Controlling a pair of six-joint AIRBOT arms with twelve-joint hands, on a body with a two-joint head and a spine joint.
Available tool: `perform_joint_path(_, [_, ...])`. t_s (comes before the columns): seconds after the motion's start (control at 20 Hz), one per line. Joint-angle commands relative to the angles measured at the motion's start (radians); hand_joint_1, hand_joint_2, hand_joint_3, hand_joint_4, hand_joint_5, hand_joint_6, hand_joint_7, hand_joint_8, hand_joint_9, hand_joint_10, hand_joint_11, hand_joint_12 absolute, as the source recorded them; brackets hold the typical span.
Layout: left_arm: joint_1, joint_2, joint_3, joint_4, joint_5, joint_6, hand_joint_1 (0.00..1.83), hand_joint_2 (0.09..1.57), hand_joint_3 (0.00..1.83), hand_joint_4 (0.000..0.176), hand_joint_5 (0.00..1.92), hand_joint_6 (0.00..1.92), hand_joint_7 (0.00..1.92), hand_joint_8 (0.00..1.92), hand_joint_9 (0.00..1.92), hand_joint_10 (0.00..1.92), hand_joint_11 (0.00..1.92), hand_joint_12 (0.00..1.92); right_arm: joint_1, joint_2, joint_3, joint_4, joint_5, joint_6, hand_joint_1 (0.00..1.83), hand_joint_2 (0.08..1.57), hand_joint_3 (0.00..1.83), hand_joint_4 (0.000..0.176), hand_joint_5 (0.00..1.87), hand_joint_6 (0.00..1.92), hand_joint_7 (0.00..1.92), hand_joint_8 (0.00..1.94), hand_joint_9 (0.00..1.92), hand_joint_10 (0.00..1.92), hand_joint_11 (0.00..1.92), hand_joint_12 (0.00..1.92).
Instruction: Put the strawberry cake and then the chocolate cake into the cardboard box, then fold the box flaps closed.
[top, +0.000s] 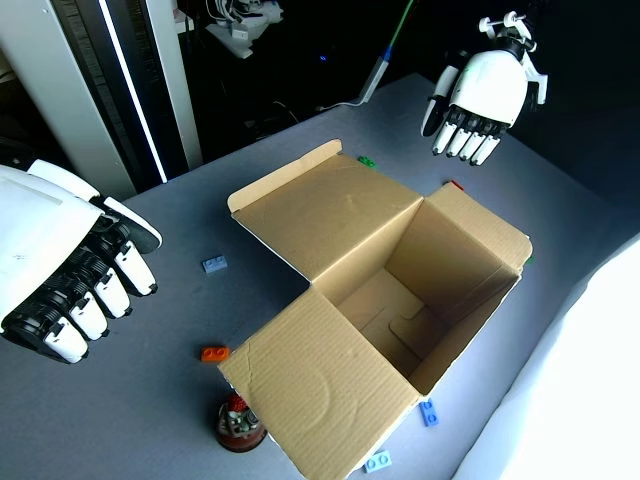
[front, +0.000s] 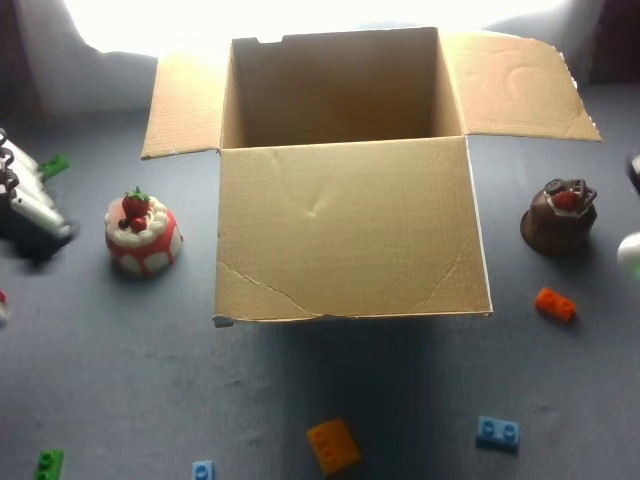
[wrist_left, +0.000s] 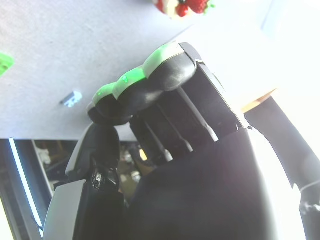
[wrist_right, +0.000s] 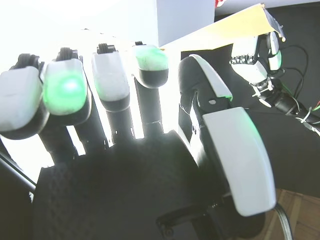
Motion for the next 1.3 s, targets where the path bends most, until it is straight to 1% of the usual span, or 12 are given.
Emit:
perform_joint_path(0.0, [-0.005,0.008,0.005,-0.074,-0.030,-0.001,0.10,1.11,0.02,0.019,0.07,0.01,0.06,0.00,0.07,0.02,0.00,0.48,0.018,0.011,0.004,0.006,0.111,0.000,0.00,1.11,0.01,0.000,0.13,0.01,0.10,0.00,0.08,0.01,0.00,0.14])
perform_joint_path(0.1, [-0.005,0.008,0.007,-0.065,-0.031,0.003,0.10,1.11,0.01,0.016,0.06,0.00,0.05,0.00,0.07,0.01,0.00,0.47,0.019,0.011,0.003,0.006,0.111,0.000,0.00,1.11,0.00,0.000,0.11,0.00,0.08,0.00,0.07,0.00,0.00,0.11])
perform_joint_path(0.15, [-0.005,0.008,0.006,-0.063,-0.031,0.003,0.08,1.10,0.00,0.008,0.04,0.00,0.04,0.00,0.07,0.00,0.00,0.48,0.019,0.011,0.004,0.006,0.111,0.000,0.00,1.10,0.00,0.000,0.10,0.00,0.08,0.00,0.06,0.00,0.00,0.11])
perform_joint_path(0.2, [-0.006,0.008,0.004,-0.060,-0.031,0.003,0.09,1.10,0.00,0.007,0.03,0.00,0.05,0.00,0.08,0.01,0.00,0.51,0.019,0.011,0.004,0.006,0.111,0.000,0.00,1.09,0.00,0.000,0.11,0.00,0.10,0.00,0.07,0.00,0.00,0.21])
perform_joint_path(0.35, [-0.009,0.008,-0.002,-0.041,-0.030,0.003,0.15,1.10,0.00,0.015,0.02,0.00,0.04,0.00,0.07,0.00,0.00,0.46,0.019,0.010,0.006,0.013,0.110,-0.001,0.00,1.09,0.00,0.000,0.12,0.00,0.11,0.00,0.09,0.00,0.00,0.31])
perform_joint_path(0.55, [-0.014,0.008,-0.018,-0.012,-0.019,0.003,0.20,1.08,0.00,0.014,0.01,0.00,0.05,0.00,0.07,0.00,0.00,0.45,0.025,0.002,0.030,0.093,0.093,-0.031,0.00,1.08,0.00,0.000,0.09,0.00,0.10,0.00,0.08,0.00,0.00,0.24])
perform_joint_path(0.75, [-0.066,0.002,-0.022,0.039,-0.002,-0.066,0.57,1.03,0.00,0.013,0.00,0.00,0.01,0.00,0.04,0.00,0.00,0.28,0.032,-0.015,0.080,0.131,0.072,-0.028,0.13,1.06,0.00,0.000,0.09,0.00,0.09,0.00,0.08,0.00,0.00,0.24])
perform_joint_path(0.85, [-0.102,-0.003,-0.027,0.058,0.016,-0.098,0.78,1.05,0.00,0.027,0.00,0.00,0.00,0.00,0.03,0.00,0.00,0.25,0.023,-0.020,0.097,0.131,0.076,-0.018,0.16,1.06,0.00,0.000,0.09,0.00,0.09,0.00,0.07,0.00,0.00,0.23])
perform_joint_path(0.95, [-0.132,-0.012,-0.027,0.077,0.029,-0.143,0.96,1.05,0.00,0.036,0.00,0.00,0.00,0.00,0.03,0.00,0.00,0.26,0.011,-0.021,0.107,0.131,0.090,-0.019,0.16,1.06,0.00,0.000,0.11,0.00,0.11,0.00,0.09,0.00,0.00,0.34])
perform_joint_path(1.05, [-0.152,-0.020,-0.028,0.100,0.044,-0.179,1.15,1.02,0.00,0.040,0.00,0.00,0.00,0.00,0.03,0.00,0.00,0.20,-0.003,-0.031,0.130,0.131,0.110,-0.010,0.15,1.07,0.00,0.000,0.09,0.00,0.07,0.00,0.07,0.00,0.00,0.28])
perform_joint_path(1.15, [-0.142,-0.034,-0.031,0.119,0.062,-0.186,1.17,1.00,0.00,0.045,0.00,0.00,0.00,0.00,0.03,0.00,0.00,0.21,-0.011,-0.040,0.149,0.131,0.110,0.031,0.19,1.07,0.00,0.000,0.07,0.00,0.07,0.00,0.06,0.00,0.00,0.23])
perform_joint_path(1.25, [-0.121,-0.036,-0.048,0.126,0.075,-0.185,1.20,1.00,0.00,0.050,0.00,0.00,0.00,0.00,0.02,0.00,0.00,0.19,-0.016,-0.050,0.153,0.131,0.106,0.036,0.29,1.05,0.00,0.000,0.09,0.00,0.09,0.00,0.09,0.01,0.00,0.31])
